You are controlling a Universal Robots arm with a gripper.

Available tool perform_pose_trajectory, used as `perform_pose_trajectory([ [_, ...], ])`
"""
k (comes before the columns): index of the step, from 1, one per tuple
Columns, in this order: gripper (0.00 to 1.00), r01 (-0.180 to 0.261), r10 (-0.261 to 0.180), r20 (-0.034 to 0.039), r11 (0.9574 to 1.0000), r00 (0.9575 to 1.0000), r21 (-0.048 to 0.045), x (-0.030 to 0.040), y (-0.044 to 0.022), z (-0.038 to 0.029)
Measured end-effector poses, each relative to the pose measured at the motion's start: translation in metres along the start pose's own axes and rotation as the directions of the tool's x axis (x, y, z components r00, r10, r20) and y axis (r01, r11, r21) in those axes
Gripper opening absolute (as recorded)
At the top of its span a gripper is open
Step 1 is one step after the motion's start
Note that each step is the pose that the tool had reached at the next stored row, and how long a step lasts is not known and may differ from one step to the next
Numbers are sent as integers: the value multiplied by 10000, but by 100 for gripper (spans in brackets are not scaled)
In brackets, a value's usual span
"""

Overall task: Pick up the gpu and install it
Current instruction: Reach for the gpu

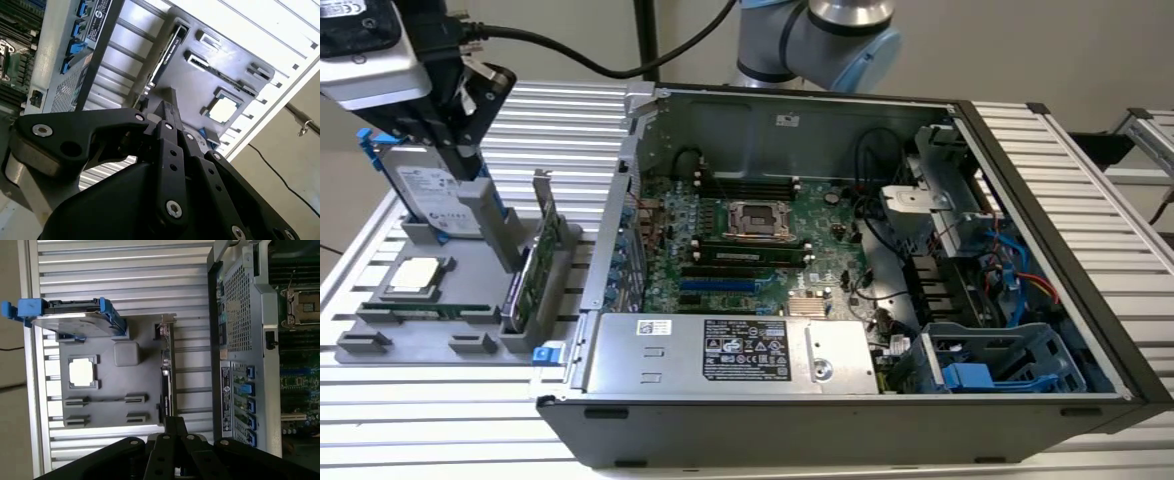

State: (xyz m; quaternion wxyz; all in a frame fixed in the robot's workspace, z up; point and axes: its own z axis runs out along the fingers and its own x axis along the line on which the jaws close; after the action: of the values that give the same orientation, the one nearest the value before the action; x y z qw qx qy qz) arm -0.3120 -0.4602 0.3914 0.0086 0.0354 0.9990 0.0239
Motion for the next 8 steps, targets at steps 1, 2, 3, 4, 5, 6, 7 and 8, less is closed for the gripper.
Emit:
perform_pose_trajectory([
  [1,0,0,0,1,10000,10000,-1,-2,-15,0],
  [2,0,0,0,1,10000,10000,-1,-3,-27,-1],
  [3,0,0,0,0,10000,10000,0,-4,-37,-1],
  [4,0,-1,1,0,10000,10000,0,-5,-45,-2],
  [5,0,0,0,0,10000,10000,0,-6,-52,-2],
  [6,0,0,0,0,10000,10000,0,-7,-56,-3],
  [7,0,0,0,1,10000,10000,-1,-10,-57,-2],
  [8,0,2,-2,1,10000,10000,-1,-13,-59,-2],
])
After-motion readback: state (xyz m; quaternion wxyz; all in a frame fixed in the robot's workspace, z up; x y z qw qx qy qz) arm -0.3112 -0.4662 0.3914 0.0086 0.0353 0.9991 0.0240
